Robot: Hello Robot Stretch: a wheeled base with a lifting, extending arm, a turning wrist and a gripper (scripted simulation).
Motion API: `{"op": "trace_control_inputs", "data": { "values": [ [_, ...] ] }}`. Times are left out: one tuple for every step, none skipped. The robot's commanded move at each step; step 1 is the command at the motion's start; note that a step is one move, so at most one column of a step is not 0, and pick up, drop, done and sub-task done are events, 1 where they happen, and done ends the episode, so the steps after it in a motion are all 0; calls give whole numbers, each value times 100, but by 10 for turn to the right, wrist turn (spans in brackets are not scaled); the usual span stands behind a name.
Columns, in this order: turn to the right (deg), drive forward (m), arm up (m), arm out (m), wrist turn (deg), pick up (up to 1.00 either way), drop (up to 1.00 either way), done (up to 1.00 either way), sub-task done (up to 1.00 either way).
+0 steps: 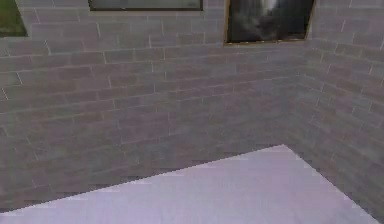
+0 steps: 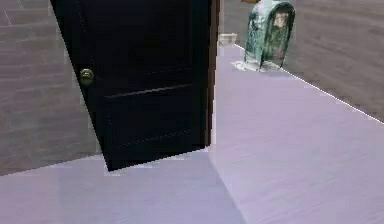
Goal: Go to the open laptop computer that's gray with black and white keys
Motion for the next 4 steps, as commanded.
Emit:
{"op": "trace_control_inputs", "data": {
  "values": [
    [450, 0, 0, 0, 0, 0, 0, 0, 0],
    [240, 0, 0, 0, 0, 0, 0, 0, 0],
    [0, 20, 0, 0, 0, 0, 0, 0, 0],
    [-450, 0, 0, 0, 0, 0, 0, 0, 0]
  ]
}}
